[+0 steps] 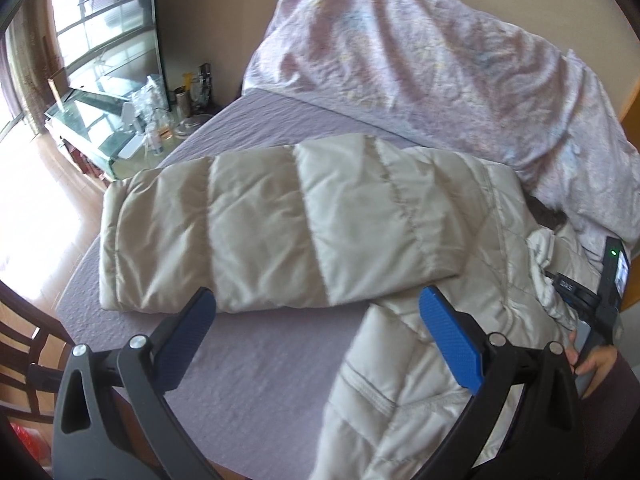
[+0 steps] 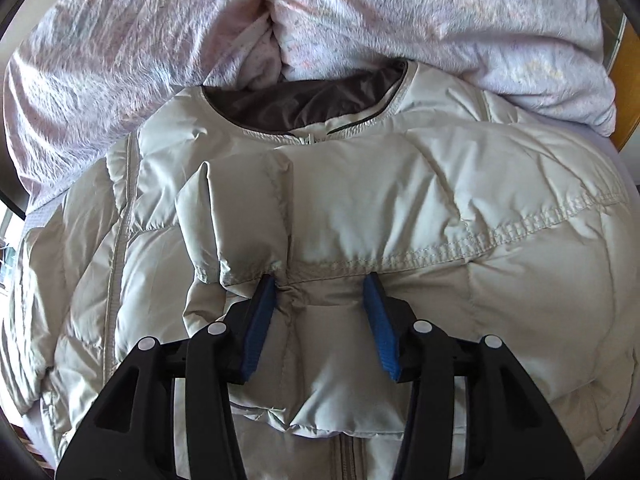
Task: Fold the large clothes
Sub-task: 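Reach the left tool to the other sleeve cuff and close on it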
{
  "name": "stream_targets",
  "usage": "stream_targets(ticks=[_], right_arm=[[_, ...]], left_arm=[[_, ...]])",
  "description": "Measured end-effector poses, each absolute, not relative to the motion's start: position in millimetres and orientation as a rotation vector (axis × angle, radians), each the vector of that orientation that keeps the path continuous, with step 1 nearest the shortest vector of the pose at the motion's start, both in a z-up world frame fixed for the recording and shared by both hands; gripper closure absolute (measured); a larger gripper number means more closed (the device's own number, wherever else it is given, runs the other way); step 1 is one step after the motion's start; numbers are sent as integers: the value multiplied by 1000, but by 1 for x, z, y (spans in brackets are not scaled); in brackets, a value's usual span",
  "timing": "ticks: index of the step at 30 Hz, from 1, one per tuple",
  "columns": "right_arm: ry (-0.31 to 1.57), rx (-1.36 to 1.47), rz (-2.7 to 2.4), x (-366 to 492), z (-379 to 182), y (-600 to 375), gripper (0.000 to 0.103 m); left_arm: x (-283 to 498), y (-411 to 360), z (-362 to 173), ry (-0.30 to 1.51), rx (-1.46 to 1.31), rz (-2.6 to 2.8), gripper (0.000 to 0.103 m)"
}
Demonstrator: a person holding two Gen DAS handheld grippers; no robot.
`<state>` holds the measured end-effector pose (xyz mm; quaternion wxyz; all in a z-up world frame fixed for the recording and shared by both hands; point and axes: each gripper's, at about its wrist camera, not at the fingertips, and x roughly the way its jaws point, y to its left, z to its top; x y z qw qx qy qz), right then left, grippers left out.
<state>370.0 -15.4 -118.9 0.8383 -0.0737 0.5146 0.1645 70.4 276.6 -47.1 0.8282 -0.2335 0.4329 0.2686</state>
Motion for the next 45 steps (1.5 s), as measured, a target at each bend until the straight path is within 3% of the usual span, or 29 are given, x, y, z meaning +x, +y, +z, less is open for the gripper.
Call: stream_targets(ticks=[21,28,33,45], right_arm=[[1054,-182,348,365,-120,-16,53],[1052,-180,350,365,-119,-17,53],[1052,-175,351,365,-119,-17,53],[1050,-162,350,365,-118,-17,52]], left_arm=[[30,380,-75,941,-547,760,2],[4,421,-100,953,-703,801,2],[2,424,-110,969,-742,793,16],[-4,422,-123,957,-769,808,27]])
